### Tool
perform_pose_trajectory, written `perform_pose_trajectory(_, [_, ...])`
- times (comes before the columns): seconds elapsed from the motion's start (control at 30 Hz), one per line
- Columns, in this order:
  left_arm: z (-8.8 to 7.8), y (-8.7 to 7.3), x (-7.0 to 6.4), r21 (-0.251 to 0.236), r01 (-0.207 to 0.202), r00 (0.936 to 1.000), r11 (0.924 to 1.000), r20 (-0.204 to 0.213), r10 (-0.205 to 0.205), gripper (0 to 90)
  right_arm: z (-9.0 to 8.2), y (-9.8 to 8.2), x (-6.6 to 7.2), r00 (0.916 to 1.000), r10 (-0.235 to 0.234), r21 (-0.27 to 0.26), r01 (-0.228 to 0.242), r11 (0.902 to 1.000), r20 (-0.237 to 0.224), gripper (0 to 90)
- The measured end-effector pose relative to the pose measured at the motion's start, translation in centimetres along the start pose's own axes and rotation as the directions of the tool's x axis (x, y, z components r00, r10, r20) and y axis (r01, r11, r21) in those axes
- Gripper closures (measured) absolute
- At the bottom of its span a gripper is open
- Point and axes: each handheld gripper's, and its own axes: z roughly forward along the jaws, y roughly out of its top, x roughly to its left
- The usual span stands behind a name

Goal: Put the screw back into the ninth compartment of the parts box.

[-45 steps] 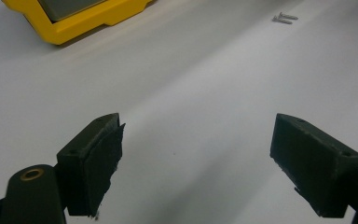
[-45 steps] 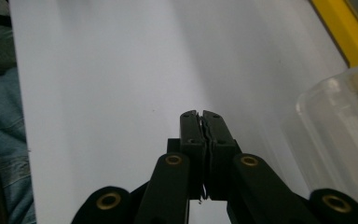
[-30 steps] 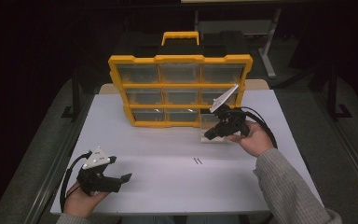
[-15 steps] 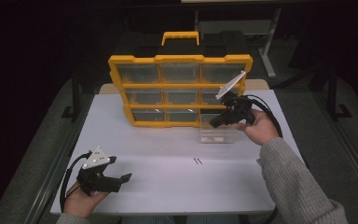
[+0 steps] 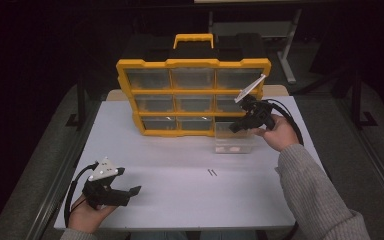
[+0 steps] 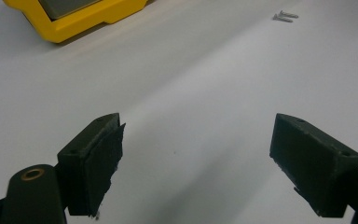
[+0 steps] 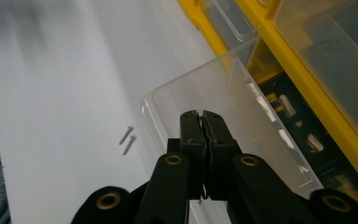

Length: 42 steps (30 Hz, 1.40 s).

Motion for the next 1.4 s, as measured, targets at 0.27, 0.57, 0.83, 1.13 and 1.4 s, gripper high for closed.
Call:
perform_pose_trajectory(0.27, [0.0,0.0,0.1,0.0,0.004,1.0,1.0,0.001,-0.004,16.4,1.2,-0.7,-0.5,1.0,0.008,0.02,-0.008,0.9998,0.003,86.6])
perform_pose_trajectory(0.57, [0.1,0.0,0.0,0.001,0.002,1.0,1.0,0.0,-0.002,16.4,1.4,-0.9,-0.7,0.9993,0.034,0.017,-0.034,0.9993,0.013,81.8])
perform_pose_trajectory(0.83, [0.1,0.0,0.0,0.004,0.002,1.0,1.0,0.001,-0.002,16.4,0.5,-0.7,-0.1,0.9996,0.027,-0.016,-0.028,0.9995,-0.006,78.5])
perform_pose_trajectory(1.13, [0.1,0.0,0.0,0.006,-0.001,1.0,1.0,-0.003,0.002,16.4,-0.8,-0.2,2.4,0.999,-0.027,-0.064,0.025,0.9976,-0.034,70.4])
perform_pose_trajectory(1.4, [0.0,0.0,0.0,0.002,-0.006,1.0,1.0,-0.004,0.006,16.4,-0.3,-0.4,5.1,0.9965,-0.067,-0.069,0.064,0.9956,-0.051,64.4])
